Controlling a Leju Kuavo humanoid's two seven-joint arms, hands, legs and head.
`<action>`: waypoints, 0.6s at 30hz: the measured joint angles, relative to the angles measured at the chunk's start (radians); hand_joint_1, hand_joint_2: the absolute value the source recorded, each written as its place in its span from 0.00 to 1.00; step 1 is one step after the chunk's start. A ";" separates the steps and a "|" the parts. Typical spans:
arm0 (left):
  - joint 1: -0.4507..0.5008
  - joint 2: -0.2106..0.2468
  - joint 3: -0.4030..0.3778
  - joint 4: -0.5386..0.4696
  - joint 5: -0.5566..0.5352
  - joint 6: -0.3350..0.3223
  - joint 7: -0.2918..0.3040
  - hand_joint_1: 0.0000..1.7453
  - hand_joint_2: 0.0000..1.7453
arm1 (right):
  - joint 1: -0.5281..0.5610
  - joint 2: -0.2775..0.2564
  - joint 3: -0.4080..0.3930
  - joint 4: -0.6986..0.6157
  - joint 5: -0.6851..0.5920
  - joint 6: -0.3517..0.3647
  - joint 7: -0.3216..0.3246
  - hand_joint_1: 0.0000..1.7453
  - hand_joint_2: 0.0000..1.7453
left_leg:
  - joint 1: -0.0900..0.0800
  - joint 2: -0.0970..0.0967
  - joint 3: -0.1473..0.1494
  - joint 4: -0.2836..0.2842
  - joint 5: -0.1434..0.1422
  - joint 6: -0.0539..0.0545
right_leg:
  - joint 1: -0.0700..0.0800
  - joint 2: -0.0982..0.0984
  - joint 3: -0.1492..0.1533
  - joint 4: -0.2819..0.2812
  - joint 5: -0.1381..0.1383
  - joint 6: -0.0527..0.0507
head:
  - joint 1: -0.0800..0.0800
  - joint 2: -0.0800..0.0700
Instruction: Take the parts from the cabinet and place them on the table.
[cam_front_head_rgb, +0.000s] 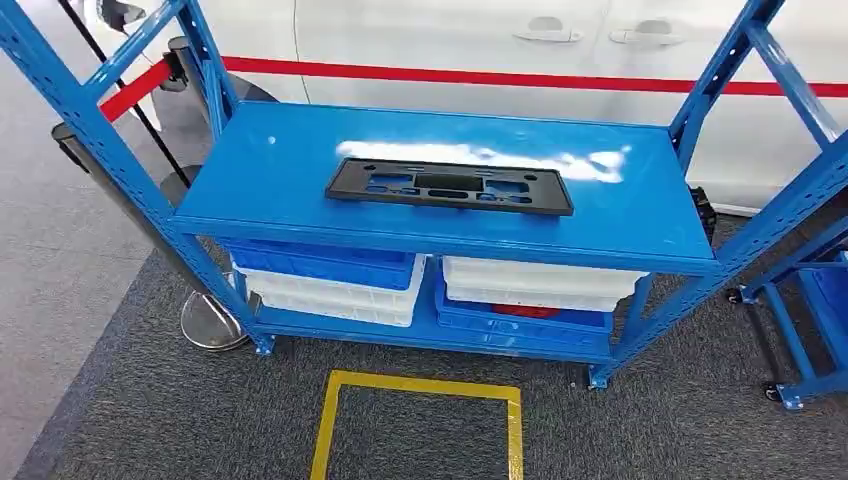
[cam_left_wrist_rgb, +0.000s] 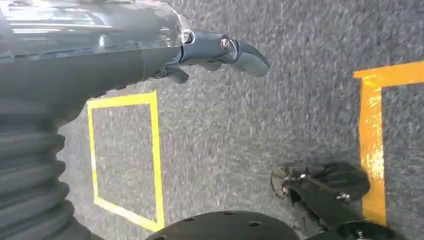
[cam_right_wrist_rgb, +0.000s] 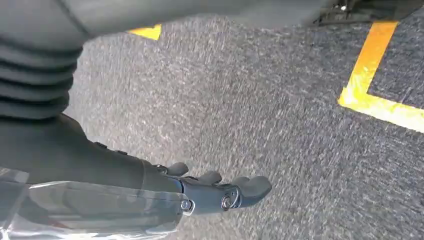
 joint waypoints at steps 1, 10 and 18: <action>-0.005 -0.003 -0.020 0.004 0.012 0.010 0.002 0.00 1.00 | -0.003 0.004 -0.010 0.003 0.021 -0.006 0.000 0.00 0.00 | 0.000 0.000 0.000 0.000 0.000 0.000 | 0.000 0.000 0.000 0.000 0.000 0.000 | 0.000 0.000; -0.044 -0.022 -0.224 0.040 0.123 0.098 0.019 0.00 1.00 | -0.029 0.033 -0.103 0.032 0.244 -0.075 -0.001 0.00 0.00 | 0.000 0.000 0.000 0.000 0.000 0.000 | 0.000 0.000 0.000 0.000 0.000 0.000 | 0.000 0.000; -0.072 -0.037 -0.395 0.071 0.210 0.158 0.040 0.00 1.00 | -0.051 0.055 -0.147 0.058 0.461 -0.147 0.007 0.00 0.00 | 0.000 0.000 0.000 0.000 0.000 0.000 | 0.000 0.000 0.000 0.000 0.000 0.000 | 0.000 0.000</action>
